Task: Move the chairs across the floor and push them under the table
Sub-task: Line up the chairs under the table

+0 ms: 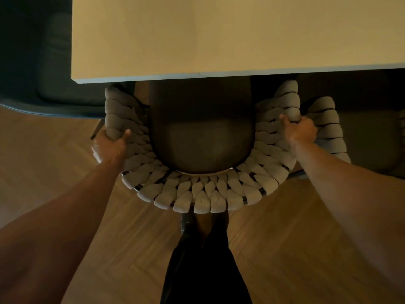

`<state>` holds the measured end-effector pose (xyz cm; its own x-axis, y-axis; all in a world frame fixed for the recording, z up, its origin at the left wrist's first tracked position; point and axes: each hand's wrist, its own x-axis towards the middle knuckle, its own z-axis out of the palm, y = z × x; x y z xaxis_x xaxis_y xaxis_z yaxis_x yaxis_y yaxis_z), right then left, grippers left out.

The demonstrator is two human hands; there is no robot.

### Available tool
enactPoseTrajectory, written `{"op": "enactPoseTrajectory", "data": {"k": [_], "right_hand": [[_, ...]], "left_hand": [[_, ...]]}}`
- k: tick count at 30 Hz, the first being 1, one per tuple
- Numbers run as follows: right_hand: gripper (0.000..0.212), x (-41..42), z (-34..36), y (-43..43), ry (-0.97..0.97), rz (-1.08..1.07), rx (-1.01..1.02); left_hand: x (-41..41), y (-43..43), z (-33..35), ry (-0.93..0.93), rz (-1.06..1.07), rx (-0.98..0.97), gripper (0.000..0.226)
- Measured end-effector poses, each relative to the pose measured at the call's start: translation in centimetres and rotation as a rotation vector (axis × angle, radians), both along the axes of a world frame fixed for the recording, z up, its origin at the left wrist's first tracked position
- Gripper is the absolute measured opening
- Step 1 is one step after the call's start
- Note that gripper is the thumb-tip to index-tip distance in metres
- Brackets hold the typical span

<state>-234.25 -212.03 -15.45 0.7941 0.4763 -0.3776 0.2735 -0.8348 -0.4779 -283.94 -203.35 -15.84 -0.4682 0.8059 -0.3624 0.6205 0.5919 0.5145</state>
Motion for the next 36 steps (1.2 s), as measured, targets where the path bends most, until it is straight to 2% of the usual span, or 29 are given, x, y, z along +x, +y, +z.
{"op": "enactPoseTrajectory", "data": {"k": [4, 6, 8, 9, 12, 13, 17, 19, 20, 21, 22, 24, 25, 31, 36], "right_hand": [[0.056, -1.7, 1.9, -1.6, -0.022, 0.126, -0.014], [0.066, -3.3, 2.9, -4.0, -0.077, 0.278, 0.013], [0.078, -4.8, 3.4, -7.2, -0.162, 0.441, -0.001], [0.076, -5.4, 3.4, -8.8, -0.218, 0.529, -0.023], [0.038, -7.2, 3.9, -12.4, -0.308, 0.785, -0.062], [0.044, -7.9, 4.2, -13.4, -0.304, 0.891, -0.087], [0.109, -9.9, 5.2, -14.9, -0.301, 1.318, -0.299], [0.126, -9.9, 4.9, -14.4, -0.301, 1.455, -0.386], [0.126, -9.8, 4.5, -13.8, -0.292, 1.500, -0.420], [0.123, -9.6, 3.8, -13.1, -0.279, 1.524, -0.437], [0.116, -9.6, 3.0, -12.4, -0.276, 1.546, -0.456], [0.102, -9.7, 1.5, -11.4, -0.297, 1.602, -0.491], [0.095, -9.6, 0.9, -11.2, -0.301, 1.623, -0.487], [0.066, -8.6, 0.2, -11.1, -0.248, 1.633, -0.365], [0.061, -8.4, -0.4, -11.7, -0.242, 1.565, -0.384]], "left_hand": [[0.5, -1.3, 1.1, -0.016, -0.109, 0.006, 0.062], [0.4, -3.4, 1.6, -0.006, -0.292, 0.060, 0.075], [0.2, -6.4, 1.6, 0.097, -0.521, 0.088, 0.087], [0.2, -8.0, 1.4, 0.178, -0.632, 0.089, 0.086], [0.1, -12.2, 1.1, 0.381, -0.909, 0.072, 0.057], [0.3, -13.3, 1.5, 0.421, -0.984, 0.058, 0.054], [3.7, -15.6, 3.7, 0.443, -1.291, -0.018, 0.087], [5.6, -15.6, 3.7, 0.379, -1.444, -0.135, 0.100], [6.4, -15.2, 3.3, 0.363, -1.497, -0.218, 0.107], [7.0, -14.8, 2.8, 0.356, -1.526, -0.276, 0.109], [7.2, -14.5, 2.1, 0.362, -1.536, -0.296, 0.101], [7.3, -14.2, 0.4, 0.373, -1.528, -0.254, 0.064], [7.2, -14.2, -0.1, 0.374, -1.513, -0.241, 0.053], [7.3, -14.0, -0.7, 0.364, -1.535, -0.215, 0.049], [7.7, -14.3, -0.3, 0.423, -1.565, -0.213, 0.055]]}}
